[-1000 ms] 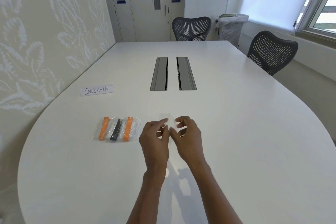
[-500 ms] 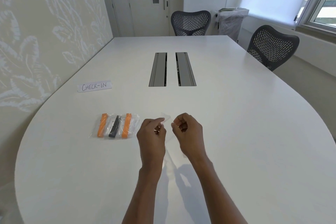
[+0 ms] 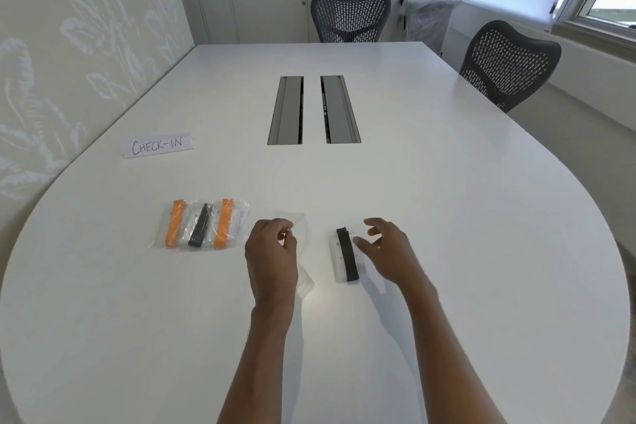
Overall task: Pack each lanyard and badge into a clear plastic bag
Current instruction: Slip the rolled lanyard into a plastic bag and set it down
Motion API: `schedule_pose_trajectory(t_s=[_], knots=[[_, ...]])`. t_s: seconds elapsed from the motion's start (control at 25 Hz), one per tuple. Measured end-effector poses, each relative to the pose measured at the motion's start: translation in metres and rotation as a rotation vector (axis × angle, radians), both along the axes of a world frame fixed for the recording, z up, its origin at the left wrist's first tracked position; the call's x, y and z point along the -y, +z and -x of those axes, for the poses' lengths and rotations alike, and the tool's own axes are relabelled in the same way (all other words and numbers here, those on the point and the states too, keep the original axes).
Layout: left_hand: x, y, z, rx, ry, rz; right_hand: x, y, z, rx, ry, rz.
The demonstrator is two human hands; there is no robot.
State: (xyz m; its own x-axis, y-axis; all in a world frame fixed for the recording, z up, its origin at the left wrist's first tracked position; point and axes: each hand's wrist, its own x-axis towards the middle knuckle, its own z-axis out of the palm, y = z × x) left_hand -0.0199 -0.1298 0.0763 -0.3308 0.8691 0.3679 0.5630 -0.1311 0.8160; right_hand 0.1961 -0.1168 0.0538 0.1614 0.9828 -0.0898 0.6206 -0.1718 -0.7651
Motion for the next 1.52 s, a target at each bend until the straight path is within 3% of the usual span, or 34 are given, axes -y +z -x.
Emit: schedule_pose_trajectory(t_s=[0.08,0.4,0.68,0.96,1.24,1.52], knots=[[-0.002,-0.006,-0.005,-0.01,-0.014,0.055,-0.011,-0.008,0.003,-0.058,0.066,0.054],[-0.008,-0.019,-0.011,-0.073,-0.03,0.145,-0.043,-0.025,0.008,0.059,0.272,0.141],[-0.011,-0.024,-0.012,-0.058,-0.029,0.166,-0.033,-0.025,0.007,-0.109,0.032,0.033],[-0.009,-0.029,-0.007,0.053,0.023,0.192,-0.004,0.017,0.009,-0.317,-0.103,-0.165],[-0.007,-0.021,-0.008,0.19,0.06,0.165,0.032,0.045,0.053,-0.141,-0.168,-0.393],[-0.008,-0.008,-0.012,0.22,0.071,0.075,0.05,0.042,0.088,-0.011,-0.061,-0.313]])
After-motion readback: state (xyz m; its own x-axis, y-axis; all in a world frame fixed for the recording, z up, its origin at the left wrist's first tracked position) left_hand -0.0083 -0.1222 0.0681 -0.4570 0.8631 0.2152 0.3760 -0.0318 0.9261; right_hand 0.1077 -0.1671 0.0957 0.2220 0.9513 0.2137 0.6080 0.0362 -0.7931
